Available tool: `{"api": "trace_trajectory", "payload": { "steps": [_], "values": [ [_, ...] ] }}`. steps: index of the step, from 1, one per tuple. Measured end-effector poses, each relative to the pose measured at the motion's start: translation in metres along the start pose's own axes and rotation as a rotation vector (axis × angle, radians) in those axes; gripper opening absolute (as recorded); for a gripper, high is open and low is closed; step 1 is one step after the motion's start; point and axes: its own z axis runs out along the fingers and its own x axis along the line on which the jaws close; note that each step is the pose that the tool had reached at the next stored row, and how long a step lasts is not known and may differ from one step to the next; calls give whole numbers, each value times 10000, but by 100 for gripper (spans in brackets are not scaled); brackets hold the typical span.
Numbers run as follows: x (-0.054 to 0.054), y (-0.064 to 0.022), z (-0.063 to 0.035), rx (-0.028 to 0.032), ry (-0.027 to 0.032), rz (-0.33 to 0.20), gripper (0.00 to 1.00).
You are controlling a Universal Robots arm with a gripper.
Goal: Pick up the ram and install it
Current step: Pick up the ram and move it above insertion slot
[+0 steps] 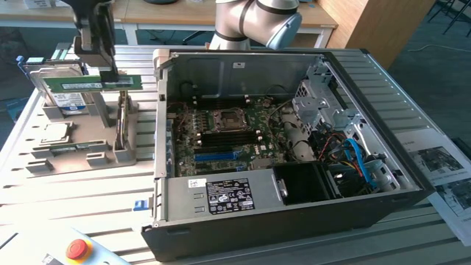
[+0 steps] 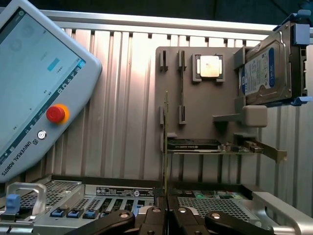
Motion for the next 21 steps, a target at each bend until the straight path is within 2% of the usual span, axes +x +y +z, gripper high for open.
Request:
{"api": "trace_trajectory", "payload": {
  "steps": [8, 21],
  "values": [
    [15, -232, -8, -47, -1, 1, 12],
    [64, -725, -26, -160, -6, 0, 12]
  ]
}}
